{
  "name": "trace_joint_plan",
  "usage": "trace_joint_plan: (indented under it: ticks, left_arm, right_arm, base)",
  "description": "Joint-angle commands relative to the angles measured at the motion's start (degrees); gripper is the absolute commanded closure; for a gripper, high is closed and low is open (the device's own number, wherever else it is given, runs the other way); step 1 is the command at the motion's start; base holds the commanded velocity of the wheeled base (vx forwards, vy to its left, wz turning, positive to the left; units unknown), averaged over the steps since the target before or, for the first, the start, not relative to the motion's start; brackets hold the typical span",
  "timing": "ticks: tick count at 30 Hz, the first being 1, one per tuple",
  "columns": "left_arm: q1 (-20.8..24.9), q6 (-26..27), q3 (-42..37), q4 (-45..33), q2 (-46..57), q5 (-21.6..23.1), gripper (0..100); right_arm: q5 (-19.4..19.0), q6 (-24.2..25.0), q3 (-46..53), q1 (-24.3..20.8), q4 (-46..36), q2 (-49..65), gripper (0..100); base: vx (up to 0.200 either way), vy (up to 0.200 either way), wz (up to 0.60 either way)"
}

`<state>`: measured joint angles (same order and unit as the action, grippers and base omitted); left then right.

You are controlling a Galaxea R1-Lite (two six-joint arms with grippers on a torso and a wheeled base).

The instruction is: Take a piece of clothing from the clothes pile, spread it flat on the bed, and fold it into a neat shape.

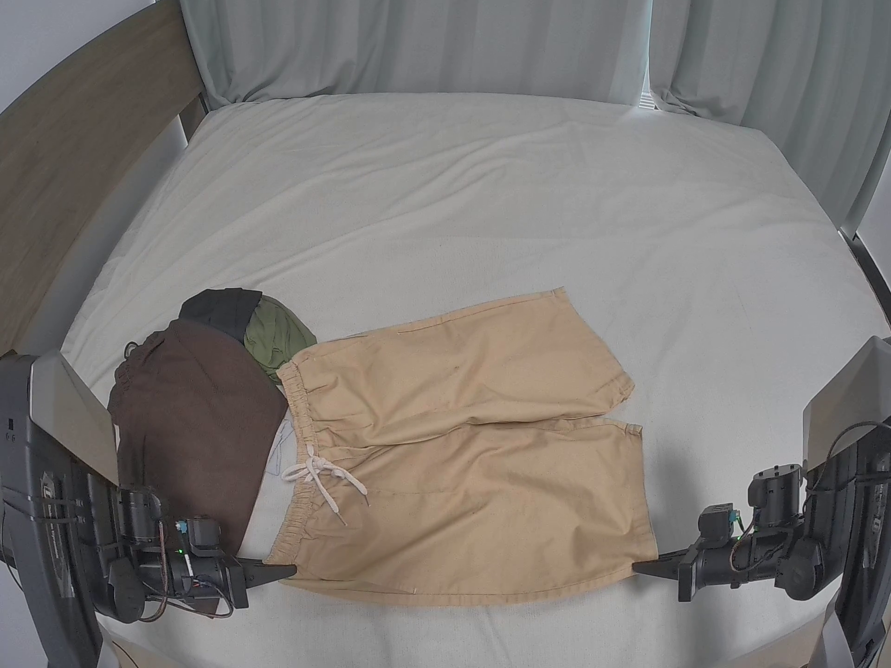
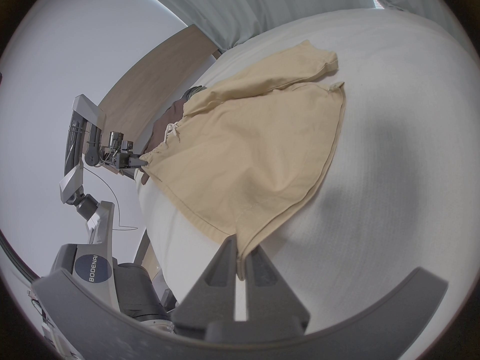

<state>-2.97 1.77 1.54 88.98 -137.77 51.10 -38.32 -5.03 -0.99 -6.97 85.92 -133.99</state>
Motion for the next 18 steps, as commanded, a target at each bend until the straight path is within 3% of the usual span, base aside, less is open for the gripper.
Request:
trace_joint_plan:
  ticks: [1,12,18]
  left_arm:
    - [-1.51,2.19,-1.45,0.05,-0.31,1.46,100]
    - [-3.0,6.41,-1.45,0.05,-1.19,3.74,100]
    - [-5.29,12.12,-1.54,-0.12,-3.3,6.99,100]
  right_arm:
    - [-0.01,-0.41,0.99,0.64,-0.84,1.98,100]
    - [-2.55,-10.08,0.99,0.91,-11.21,4.17,100]
    - [-3.78,-10.87,0.99,0.91,-11.56,4.35,100]
  base:
    - [0.0,0.0,0.0]
    - [0.0,0.0,0.0]
    - [0.0,0.0,0.0]
